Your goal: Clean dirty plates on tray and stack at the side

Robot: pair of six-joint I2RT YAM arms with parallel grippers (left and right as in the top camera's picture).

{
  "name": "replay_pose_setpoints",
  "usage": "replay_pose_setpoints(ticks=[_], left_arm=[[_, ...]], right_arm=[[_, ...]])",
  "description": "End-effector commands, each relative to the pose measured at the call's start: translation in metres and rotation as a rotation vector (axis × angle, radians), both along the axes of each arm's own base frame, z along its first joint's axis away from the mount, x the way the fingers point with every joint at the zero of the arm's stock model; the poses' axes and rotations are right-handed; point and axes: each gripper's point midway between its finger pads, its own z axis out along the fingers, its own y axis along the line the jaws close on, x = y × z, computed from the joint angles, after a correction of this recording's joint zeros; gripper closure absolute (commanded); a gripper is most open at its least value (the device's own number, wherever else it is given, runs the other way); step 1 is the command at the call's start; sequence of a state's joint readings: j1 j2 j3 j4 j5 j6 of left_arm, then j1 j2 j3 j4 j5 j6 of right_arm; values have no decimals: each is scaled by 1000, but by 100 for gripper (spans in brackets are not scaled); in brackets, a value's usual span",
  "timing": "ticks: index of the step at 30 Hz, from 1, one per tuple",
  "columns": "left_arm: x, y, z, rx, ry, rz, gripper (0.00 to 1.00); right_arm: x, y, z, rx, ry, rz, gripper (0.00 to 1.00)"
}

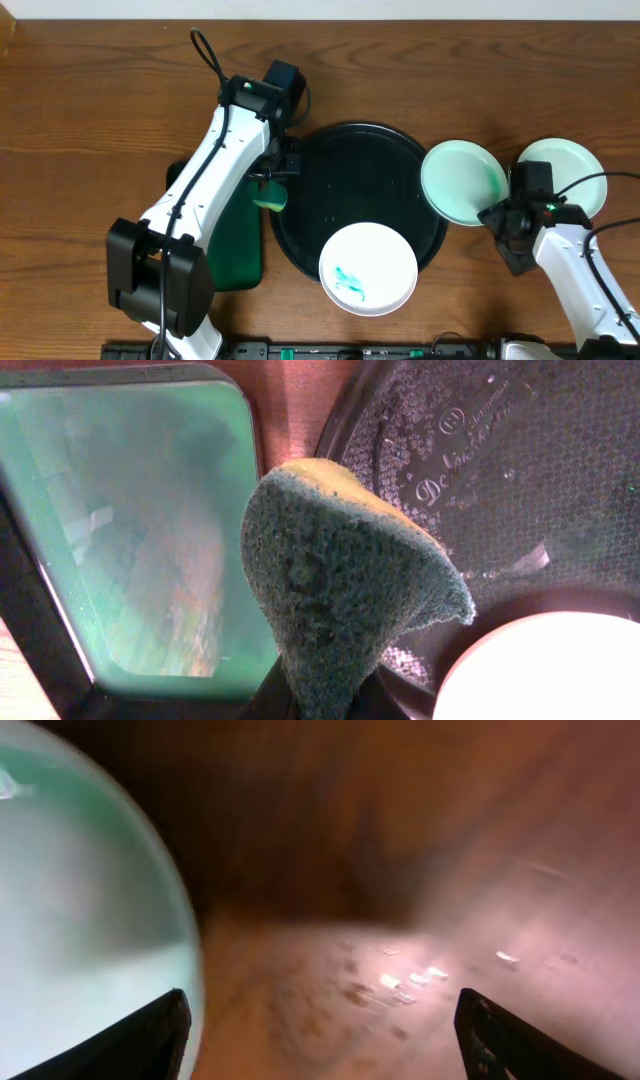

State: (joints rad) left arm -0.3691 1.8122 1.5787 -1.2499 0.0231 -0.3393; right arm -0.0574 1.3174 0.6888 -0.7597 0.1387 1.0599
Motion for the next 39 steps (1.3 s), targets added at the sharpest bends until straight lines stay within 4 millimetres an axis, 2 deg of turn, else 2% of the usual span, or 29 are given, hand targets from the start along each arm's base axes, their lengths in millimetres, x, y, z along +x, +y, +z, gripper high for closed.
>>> replay_pose_setpoints(ticks=[1, 11, 17, 24, 27, 29, 30, 31, 32, 33, 39], left_arm=[[-2, 4, -6, 18, 23, -9, 93], [-2, 4, -6, 18, 24, -9, 93], [-5, 5, -6, 22, 35, -22, 93], [-7, 6, -6, 25, 41, -24, 93], [-7, 6, -6, 25, 41, -24, 93], [-7, 6, -6, 25, 41, -24, 93], [-7, 6, -6, 25, 41, -24, 93], [-6, 6, -6, 25, 41, -24, 93], [-6, 6, -6, 25, 41, -24, 93], [-6, 6, -6, 25, 41, -24, 93], [-6, 6, -6, 25, 41, -28, 93]], right_arm=[[4, 2, -4, 13, -30, 31, 17], [23, 1, -5, 25, -113, -39, 23], [24, 4, -26, 50, -61, -66, 24], [39, 15, -49, 116, -58, -27, 30], [46, 17, -49, 125, -85, -13, 37], [50, 17, -48, 125, -99, 3, 48], [51, 17, -48, 123, -103, 8, 60], [52, 17, -47, 122, -107, 13, 83], [52, 17, -47, 122, -108, 16, 95], [52, 17, -47, 121, -108, 16, 99], [56, 17, -46, 105, -117, 80, 99]])
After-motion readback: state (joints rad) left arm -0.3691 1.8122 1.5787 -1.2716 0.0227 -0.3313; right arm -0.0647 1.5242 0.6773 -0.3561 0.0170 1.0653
